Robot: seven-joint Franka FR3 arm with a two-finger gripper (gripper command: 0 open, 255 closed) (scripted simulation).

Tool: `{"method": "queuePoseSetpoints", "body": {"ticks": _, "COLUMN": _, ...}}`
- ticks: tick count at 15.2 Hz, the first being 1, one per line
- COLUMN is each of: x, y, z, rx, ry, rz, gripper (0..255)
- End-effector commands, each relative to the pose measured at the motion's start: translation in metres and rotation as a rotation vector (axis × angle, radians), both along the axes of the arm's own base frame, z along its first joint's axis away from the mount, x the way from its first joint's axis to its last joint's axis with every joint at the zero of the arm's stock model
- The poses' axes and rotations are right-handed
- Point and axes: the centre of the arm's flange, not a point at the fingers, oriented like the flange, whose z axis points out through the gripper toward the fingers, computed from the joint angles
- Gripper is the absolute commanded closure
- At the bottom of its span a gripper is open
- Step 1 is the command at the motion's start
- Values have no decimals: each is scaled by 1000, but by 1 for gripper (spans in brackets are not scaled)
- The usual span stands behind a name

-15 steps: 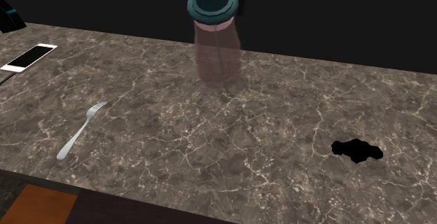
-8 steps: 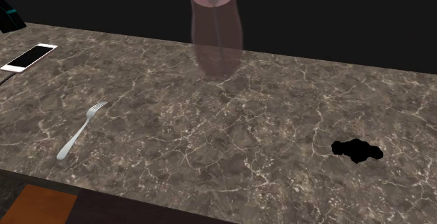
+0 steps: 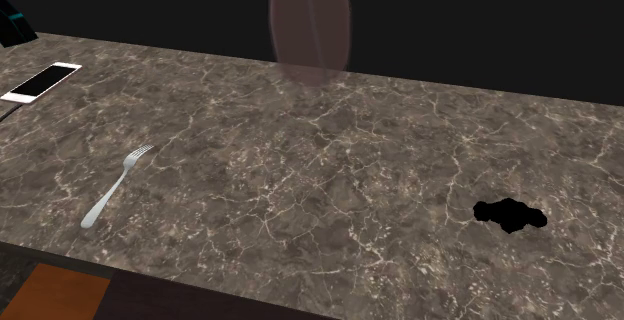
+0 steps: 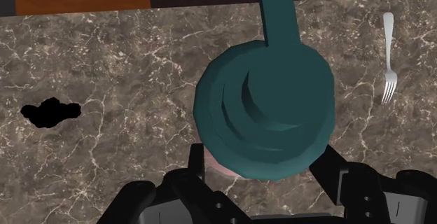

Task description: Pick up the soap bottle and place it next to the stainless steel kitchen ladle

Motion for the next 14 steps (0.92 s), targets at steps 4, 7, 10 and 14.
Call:
{"method": "queuePoseSetpoints", "body": {"ticks": 4, "x": -3, "y": 26, "z": 14, "rx": 0, "ry": 0, "rz": 0, "gripper": 255}}
{"method": "queuePoseSetpoints", "body": {"ticks": 7, "x": -6, "y": 65, "z": 14, "rx": 0, "ry": 0, "rz": 0, "gripper": 255}}
{"method": "queuePoseSetpoints", "body": {"ticks": 10, "x": -10, "y": 105, "z": 14, "rx": 0, "ry": 0, "rz": 0, "gripper": 255}}
{"method": "queuePoseSetpoints", "body": {"ticks": 14, "x": -14, "y": 158, "z": 15, "rx": 0, "ry": 0, "rz": 0, "gripper": 255}}
